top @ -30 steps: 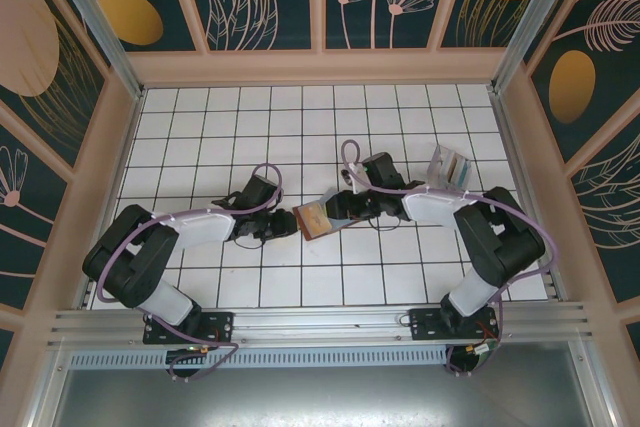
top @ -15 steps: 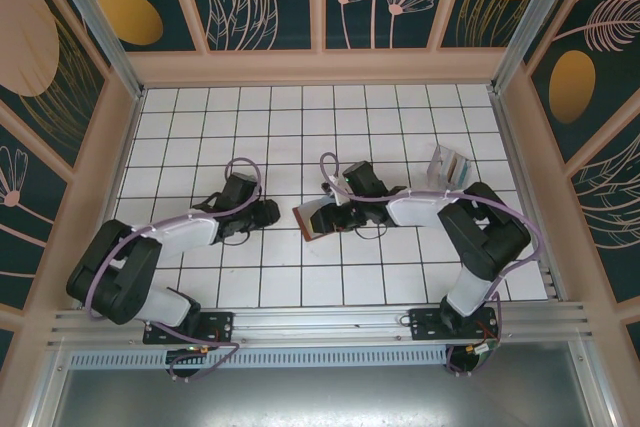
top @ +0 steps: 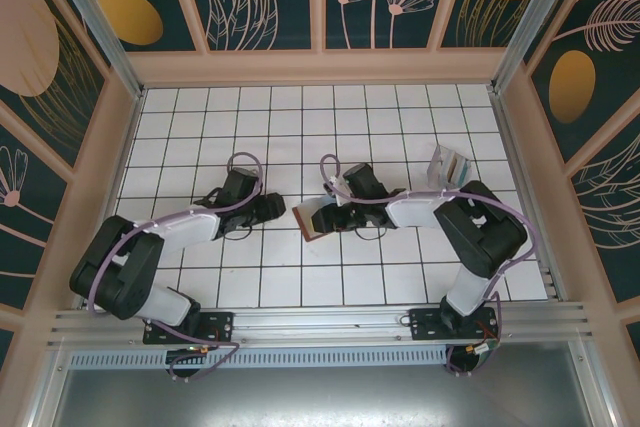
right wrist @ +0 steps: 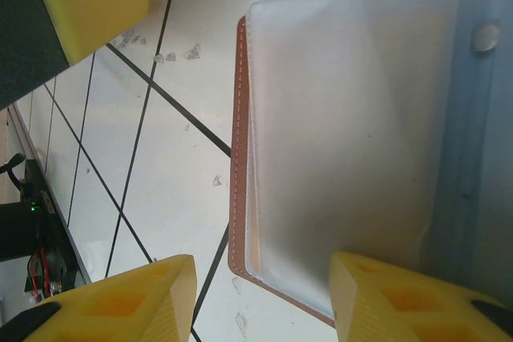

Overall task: Put the credit cards into the card holder
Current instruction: Flip over the card slot in the card holder, then pick up the credit card from the storage box.

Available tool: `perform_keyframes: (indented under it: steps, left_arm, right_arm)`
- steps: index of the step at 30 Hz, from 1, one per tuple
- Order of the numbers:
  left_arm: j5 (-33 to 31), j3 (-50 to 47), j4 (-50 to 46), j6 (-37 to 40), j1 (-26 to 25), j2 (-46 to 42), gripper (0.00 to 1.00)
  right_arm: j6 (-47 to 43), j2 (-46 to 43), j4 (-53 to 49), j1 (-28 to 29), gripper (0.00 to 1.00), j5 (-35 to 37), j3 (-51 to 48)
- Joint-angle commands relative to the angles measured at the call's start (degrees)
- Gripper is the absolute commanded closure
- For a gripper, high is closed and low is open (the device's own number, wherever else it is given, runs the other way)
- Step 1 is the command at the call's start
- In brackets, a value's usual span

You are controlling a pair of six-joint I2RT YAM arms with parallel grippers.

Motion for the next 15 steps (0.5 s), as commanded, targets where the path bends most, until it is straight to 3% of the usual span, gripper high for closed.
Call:
perform_keyframes:
  steps: [1,5,10,13,15]
  left_arm:
    - [1.2,1.16,2.43,0.54,-1.14,1.14,0.34]
    - [-0.77,2.04,2.22,1.31,-2.94,1.21,0.32]
    - [-5.19,4.93,-0.26,3.88,-6.56,2.42,0.31]
    - [-6.57,4.85,-0.02,3.79,-7.12,2.64,0.31]
    - [-7.37,5.1,0.27,4.19,-7.7,3.54,0.31]
  right_arm:
    - [0.98,-4.71,2.56,-0.11,0.51,-0.53,-0.92]
    - [1.14,-9.3,0.91,-1.23,0.52,5.46,-0.82]
    - [0.99,-22.05,-2.06,-2.4,0.46,27.67,-2.0]
    - [0.66,-25.93,-8.05,-4.82,0.38,42.25,0.54]
    - [0.29,-26.64,-11.81,-8.03,0.36,47.29,2.51]
